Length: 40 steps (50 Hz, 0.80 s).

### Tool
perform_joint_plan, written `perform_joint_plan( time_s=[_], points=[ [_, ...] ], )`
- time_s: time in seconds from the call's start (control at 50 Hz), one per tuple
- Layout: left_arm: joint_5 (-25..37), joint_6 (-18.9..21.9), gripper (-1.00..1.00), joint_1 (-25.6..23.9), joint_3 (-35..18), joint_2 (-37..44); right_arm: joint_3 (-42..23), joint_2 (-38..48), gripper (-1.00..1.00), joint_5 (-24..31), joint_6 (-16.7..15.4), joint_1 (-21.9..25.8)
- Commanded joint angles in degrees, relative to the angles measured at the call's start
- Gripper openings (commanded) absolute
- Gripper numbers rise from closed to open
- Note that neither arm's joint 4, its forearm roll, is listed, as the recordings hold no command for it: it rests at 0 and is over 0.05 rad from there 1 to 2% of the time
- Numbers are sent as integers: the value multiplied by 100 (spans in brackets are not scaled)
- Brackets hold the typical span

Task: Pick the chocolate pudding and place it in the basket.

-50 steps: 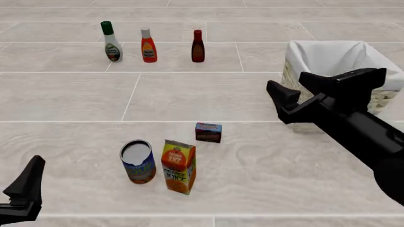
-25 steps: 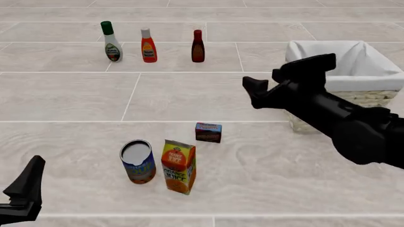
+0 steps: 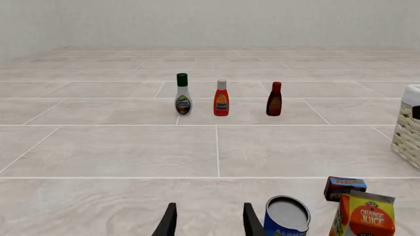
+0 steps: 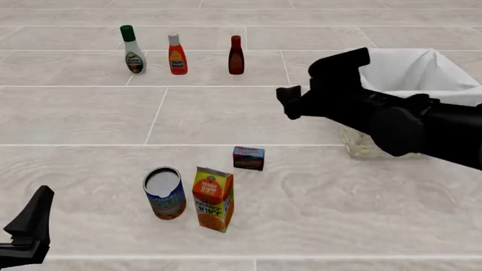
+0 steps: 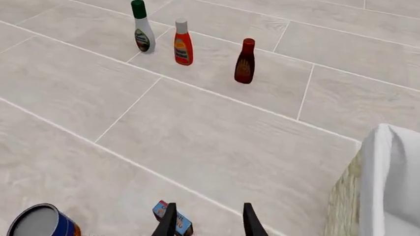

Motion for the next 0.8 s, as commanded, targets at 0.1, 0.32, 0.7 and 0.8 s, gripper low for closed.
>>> perform_joint_plan(
  time_s=[0.1, 0.32, 0.7, 0.8],
  points=[
    [0, 1, 100, 0, 0, 0, -854, 450, 100, 874, -176, 57],
    [0, 1, 100, 1, 0, 0, -1462, 701, 100, 1488, -145, 196],
    [0, -1, 100, 0, 0, 0, -2274, 1270, 100, 2227, 154, 413],
    [0, -1, 100, 0, 0, 0, -2445, 1386, 100, 2337, 125, 415]
  ],
)
